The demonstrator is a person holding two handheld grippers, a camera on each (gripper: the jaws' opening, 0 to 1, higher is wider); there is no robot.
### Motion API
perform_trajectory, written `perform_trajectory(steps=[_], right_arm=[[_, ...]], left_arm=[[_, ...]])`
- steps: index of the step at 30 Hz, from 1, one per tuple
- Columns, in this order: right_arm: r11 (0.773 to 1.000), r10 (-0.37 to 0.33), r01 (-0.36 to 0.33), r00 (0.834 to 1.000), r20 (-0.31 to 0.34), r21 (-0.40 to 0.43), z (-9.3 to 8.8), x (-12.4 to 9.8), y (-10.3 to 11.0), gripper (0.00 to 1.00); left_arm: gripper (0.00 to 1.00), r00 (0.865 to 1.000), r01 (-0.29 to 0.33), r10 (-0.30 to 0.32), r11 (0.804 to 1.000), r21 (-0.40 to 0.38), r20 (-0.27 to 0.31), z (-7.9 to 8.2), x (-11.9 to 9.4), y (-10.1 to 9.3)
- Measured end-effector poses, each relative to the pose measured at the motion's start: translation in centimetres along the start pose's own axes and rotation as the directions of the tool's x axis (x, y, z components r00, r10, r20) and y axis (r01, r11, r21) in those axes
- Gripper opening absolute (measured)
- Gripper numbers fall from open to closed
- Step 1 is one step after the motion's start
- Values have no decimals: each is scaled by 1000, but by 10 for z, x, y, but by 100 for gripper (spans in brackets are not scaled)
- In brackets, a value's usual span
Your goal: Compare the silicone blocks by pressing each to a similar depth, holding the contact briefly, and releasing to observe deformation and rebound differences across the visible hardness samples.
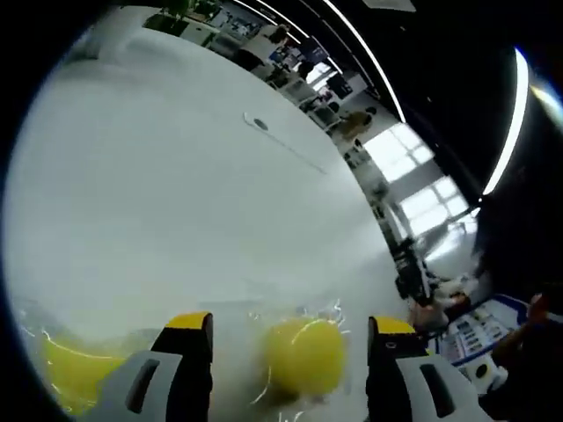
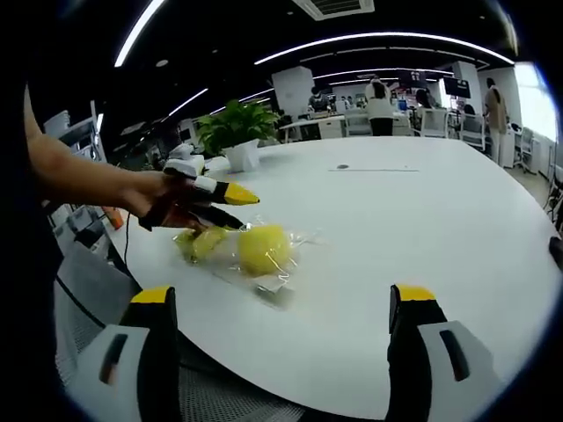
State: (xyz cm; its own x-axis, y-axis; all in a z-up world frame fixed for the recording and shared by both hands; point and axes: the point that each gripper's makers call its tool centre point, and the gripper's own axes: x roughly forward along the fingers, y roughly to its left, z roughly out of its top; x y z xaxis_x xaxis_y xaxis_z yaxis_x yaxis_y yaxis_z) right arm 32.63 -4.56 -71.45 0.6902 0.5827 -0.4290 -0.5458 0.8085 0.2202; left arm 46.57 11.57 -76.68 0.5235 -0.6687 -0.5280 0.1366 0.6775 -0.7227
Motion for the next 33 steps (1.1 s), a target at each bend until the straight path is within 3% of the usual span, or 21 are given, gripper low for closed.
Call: perform_trajectory(steps=[2,11,13,18,19,20,22,25,27,33], right_arm=[[1000,1,-1,1000,3,0,0,-1,0,96],[1000,-3,3,1000,6,22,0,-3,0,96],[1000,-1,1,1000,8,25,0,-3,1,96],[1000,0,0,1000,-4,19,-4,-6,0,96],[1000,-1,1,1000,-5,21,-4,-6,0,96],[1000,-1,1,1000,-6,20,-4,-6,0,96],[1000,-2,2,1000,-10,18,-4,-7,1,96],[1000,-4,4,1000,-5,23,-3,-7,0,96],[1000,-3,3,1000,-4,23,-3,-7,0,96],[1000,-8,8,1000,-2,28,-2,-9,-2,96]], left_arm=[[61,1000,-9,9,997,-71,-3,1,3,2],[32,999,-35,34,996,-83,-12,1,17,9],[30,999,-34,32,994,-103,-17,1,21,8],[24,995,-67,62,995,-74,-72,-10,27,13],[18,992,-83,76,994,-70,-98,-14,27,15],[12,994,-82,78,996,-45,-83,-12,26,16],[10,995,-73,69,996,-58,-77,-11,26,14],[10,995,-42,42,999,-5,-86,-11,28,13],[10,994,-48,45,999,-26,-100,-12,29,14],[1,995,-55,57,998,22,-88,-11,31,13]])
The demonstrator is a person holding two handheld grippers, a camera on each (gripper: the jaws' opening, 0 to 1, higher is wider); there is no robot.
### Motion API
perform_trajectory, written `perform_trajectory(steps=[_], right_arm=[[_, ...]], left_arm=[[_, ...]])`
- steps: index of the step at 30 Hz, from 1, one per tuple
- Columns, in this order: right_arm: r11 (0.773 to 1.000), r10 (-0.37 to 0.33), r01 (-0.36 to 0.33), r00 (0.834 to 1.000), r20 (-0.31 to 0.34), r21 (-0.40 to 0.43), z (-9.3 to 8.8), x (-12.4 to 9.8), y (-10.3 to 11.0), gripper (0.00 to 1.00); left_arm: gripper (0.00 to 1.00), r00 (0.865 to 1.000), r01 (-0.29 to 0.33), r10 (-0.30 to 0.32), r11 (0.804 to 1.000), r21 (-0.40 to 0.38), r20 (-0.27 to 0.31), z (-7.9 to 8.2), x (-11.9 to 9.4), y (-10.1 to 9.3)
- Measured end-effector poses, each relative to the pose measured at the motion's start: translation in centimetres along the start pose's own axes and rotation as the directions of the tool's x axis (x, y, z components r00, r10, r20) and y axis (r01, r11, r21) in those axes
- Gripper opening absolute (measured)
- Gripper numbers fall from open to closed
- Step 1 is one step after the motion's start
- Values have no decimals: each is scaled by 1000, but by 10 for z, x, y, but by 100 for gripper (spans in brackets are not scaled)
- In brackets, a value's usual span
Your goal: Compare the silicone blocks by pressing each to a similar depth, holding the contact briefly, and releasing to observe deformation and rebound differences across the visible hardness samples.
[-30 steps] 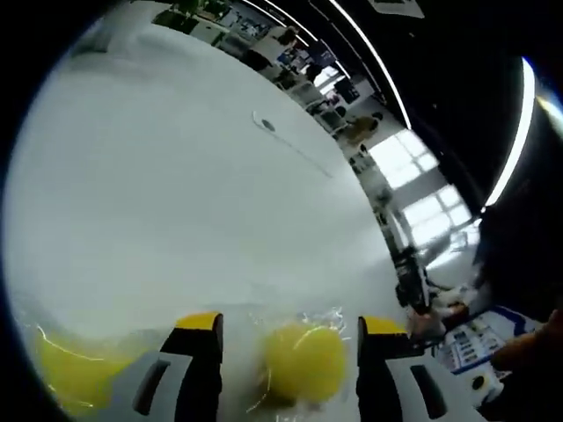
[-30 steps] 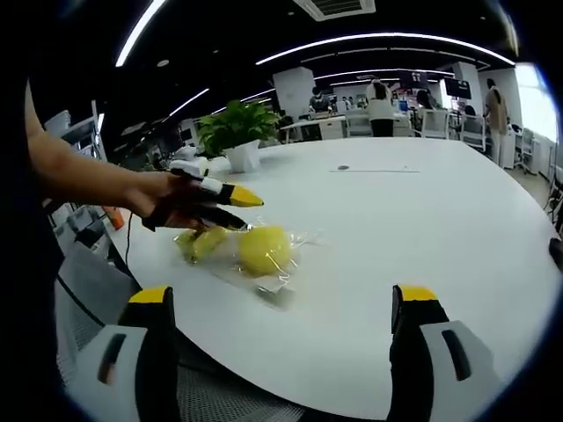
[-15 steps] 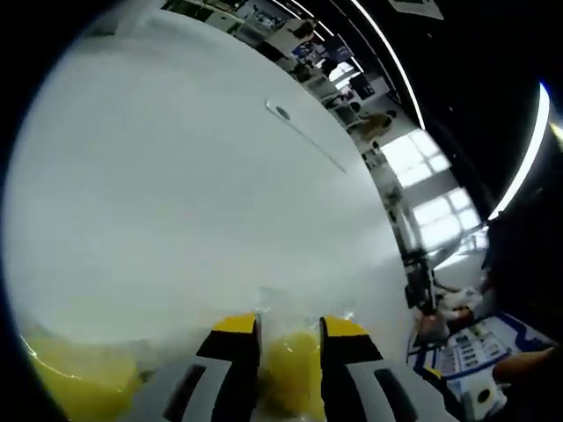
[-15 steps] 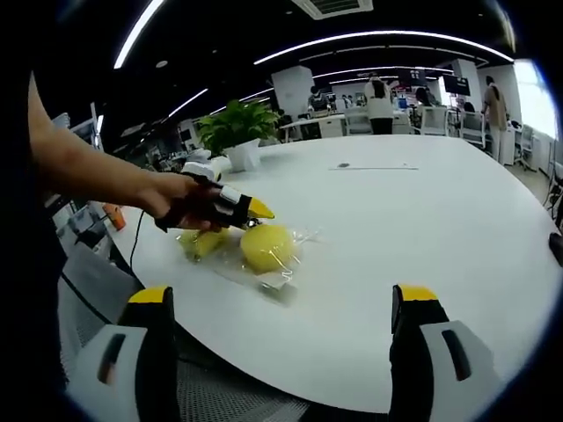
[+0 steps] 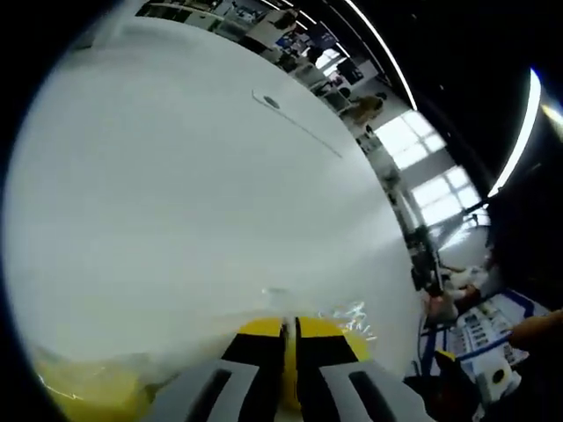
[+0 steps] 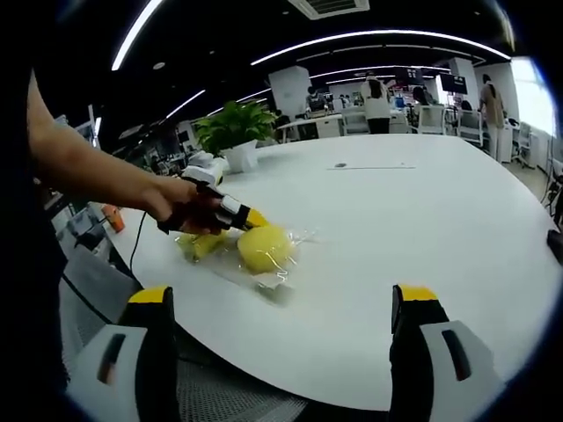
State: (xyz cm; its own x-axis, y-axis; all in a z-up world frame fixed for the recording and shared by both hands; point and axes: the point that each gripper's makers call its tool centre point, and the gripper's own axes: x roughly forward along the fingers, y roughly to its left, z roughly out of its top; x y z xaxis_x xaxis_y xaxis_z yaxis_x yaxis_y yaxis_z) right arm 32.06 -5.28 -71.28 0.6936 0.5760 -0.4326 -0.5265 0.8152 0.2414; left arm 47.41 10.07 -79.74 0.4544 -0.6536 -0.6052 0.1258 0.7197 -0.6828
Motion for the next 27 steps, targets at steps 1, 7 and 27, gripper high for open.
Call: perform_trajectory(steps=[1,7,27], right_arm=[[1000,0,0,1000,0,0,0,0,0,96],[1000,-2,2,1000,2,3,0,-1,-3,96],[999,25,-26,998,49,35,23,0,0,96]], left_arm=[[0,1000,1,-1,1000,-1,1,0,0,0],[0,1000,-6,7,999,-32,8,1,-1,-3],[0,945,294,-315,935,198,84,10,-48,-112]])
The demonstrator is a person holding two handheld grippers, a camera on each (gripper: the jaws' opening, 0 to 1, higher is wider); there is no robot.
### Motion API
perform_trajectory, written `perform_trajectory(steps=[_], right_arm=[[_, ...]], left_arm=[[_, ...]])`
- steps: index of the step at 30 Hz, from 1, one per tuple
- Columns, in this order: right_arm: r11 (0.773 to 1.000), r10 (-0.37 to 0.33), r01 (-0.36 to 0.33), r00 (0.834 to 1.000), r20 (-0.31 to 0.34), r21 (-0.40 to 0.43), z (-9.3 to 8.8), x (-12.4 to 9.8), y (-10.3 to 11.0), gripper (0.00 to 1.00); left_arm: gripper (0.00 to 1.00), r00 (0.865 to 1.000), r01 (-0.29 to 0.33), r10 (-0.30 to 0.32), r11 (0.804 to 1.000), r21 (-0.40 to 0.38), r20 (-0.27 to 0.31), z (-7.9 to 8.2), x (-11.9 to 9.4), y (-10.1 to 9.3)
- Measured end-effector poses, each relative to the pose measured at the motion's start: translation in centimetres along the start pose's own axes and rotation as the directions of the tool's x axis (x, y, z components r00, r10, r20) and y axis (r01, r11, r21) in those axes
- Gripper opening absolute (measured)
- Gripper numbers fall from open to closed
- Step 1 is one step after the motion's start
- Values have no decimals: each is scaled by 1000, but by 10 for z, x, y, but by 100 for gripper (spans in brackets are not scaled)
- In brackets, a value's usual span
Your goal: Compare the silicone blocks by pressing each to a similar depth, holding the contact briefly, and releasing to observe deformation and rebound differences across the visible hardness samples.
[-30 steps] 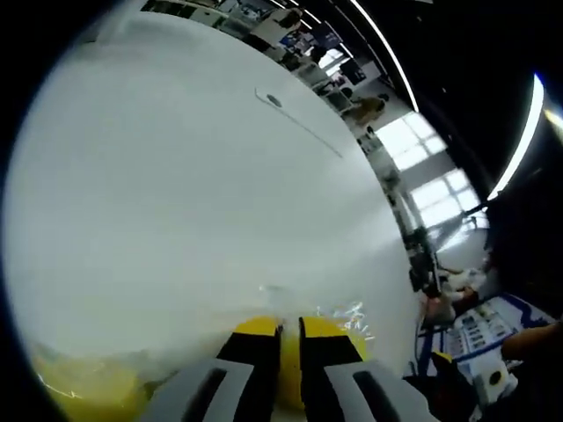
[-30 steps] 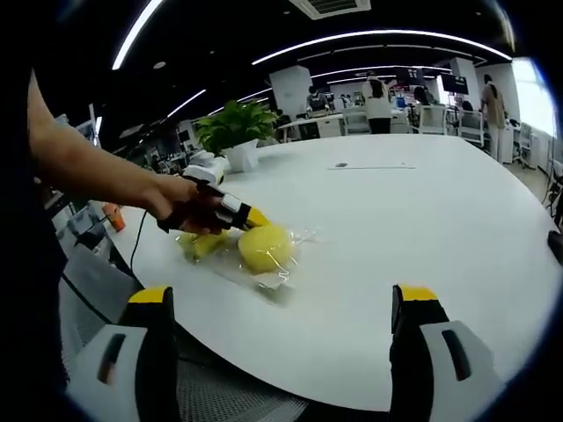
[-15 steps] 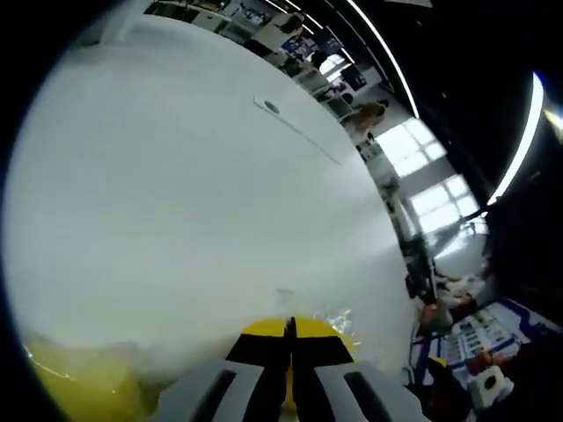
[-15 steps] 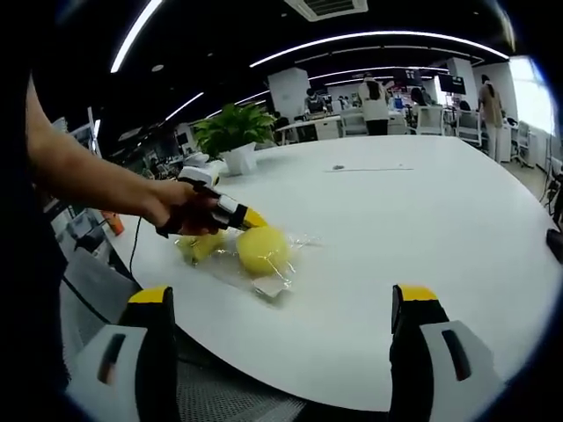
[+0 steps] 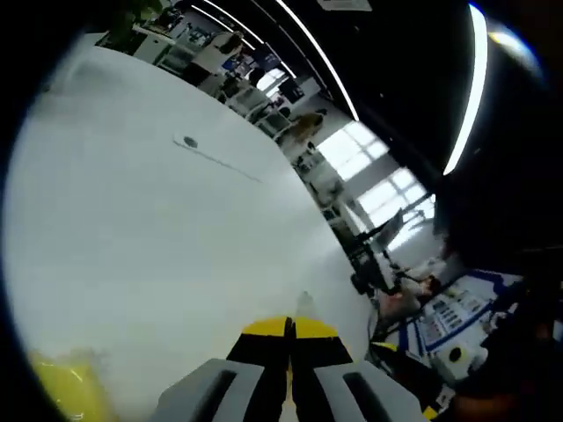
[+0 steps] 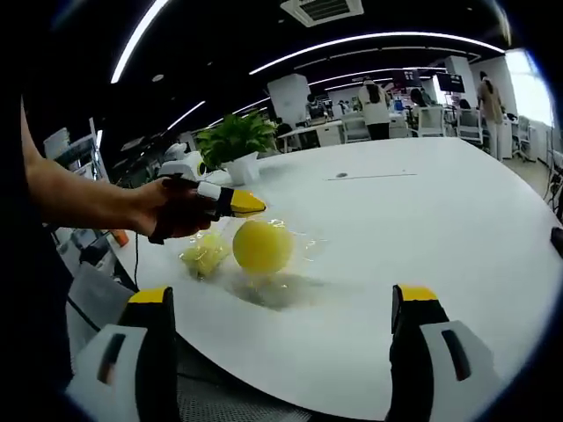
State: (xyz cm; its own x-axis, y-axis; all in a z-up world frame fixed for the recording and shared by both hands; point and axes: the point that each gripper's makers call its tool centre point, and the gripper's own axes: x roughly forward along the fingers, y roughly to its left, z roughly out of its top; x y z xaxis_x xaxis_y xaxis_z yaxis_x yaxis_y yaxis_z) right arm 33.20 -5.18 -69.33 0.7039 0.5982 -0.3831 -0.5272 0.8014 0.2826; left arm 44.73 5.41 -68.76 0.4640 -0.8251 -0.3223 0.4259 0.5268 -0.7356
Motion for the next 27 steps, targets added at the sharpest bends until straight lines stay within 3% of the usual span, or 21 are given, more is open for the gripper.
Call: perform_trajectory(steps=[6,13,23,27], right_arm=[[1000,13,-13,1000,20,1,11,-5,-1,96],[998,51,-51,998,37,-21,28,-3,6,96],[985,157,-150,984,81,-86,53,9,24,96],[972,211,-198,971,108,-124,69,15,35,96]], left_arm=[[0,999,41,-42,988,148,3,6,-8,-27],[0,996,83,-86,979,188,10,18,-18,-43],[0,975,199,-217,943,267,39,41,-54,-95],[0,968,228,-249,930,288,39,50,-64,-112]])
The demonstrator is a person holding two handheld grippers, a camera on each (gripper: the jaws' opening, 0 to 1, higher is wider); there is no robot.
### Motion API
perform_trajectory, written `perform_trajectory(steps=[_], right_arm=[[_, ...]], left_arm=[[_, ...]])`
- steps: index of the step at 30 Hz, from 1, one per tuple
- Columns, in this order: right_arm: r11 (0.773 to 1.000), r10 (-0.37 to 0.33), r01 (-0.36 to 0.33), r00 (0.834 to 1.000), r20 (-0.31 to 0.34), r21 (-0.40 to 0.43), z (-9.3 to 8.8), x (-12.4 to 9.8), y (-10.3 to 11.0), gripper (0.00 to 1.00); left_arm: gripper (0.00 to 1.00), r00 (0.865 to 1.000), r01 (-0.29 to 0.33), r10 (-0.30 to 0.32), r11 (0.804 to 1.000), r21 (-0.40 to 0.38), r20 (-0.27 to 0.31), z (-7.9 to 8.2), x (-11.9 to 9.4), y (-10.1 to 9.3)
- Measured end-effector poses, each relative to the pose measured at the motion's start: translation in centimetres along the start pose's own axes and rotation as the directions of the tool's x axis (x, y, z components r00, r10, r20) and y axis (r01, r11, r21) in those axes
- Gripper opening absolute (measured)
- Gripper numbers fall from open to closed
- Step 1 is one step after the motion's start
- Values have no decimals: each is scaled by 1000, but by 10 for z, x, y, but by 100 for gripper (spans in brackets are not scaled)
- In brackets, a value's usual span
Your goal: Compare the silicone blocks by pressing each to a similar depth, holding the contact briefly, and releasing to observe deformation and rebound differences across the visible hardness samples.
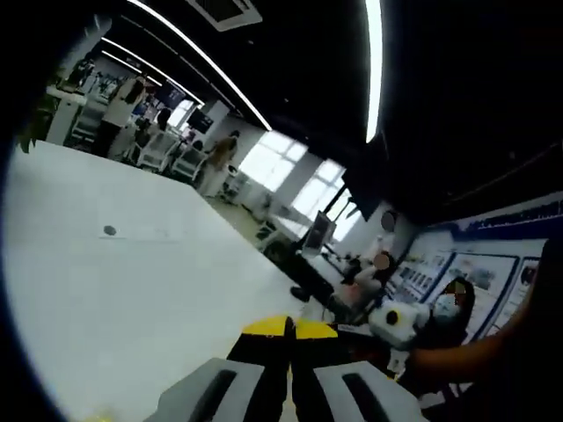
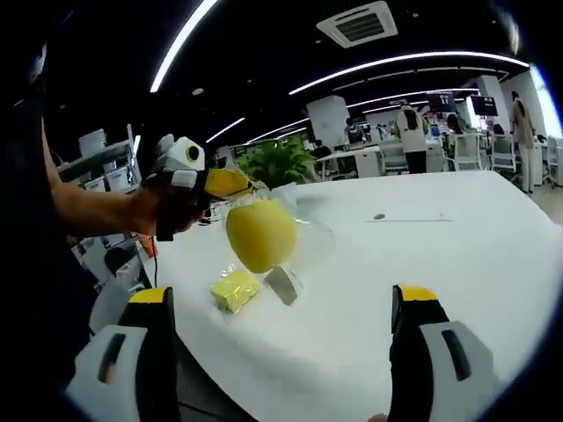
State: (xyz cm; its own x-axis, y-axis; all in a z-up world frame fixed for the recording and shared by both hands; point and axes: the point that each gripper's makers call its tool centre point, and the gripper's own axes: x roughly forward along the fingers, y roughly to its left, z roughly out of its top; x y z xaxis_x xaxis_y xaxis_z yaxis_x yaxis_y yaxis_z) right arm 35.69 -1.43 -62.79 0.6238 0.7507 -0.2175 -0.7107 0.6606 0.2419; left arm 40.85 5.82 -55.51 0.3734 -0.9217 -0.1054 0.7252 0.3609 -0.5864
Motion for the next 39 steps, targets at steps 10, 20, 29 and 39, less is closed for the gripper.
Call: perform_trajectory(steps=[10,20,29,39], right_arm=[[997,65,-61,992,106,-42,35,8,13,84],[980,200,-196,969,144,-39,52,28,40,73],[946,323,-314,931,171,-77,64,37,75,49],[939,342,-340,917,205,-46,73,32,78,39]], left_arm=[[0,998,50,-51,997,51,31,17,-8,-30],[0,994,93,-95,995,36,49,20,-25,-58],[0,991,120,-121,993,14,61,21,-32,-71],[0,984,155,-153,988,-11,86,28,-36,-82]])
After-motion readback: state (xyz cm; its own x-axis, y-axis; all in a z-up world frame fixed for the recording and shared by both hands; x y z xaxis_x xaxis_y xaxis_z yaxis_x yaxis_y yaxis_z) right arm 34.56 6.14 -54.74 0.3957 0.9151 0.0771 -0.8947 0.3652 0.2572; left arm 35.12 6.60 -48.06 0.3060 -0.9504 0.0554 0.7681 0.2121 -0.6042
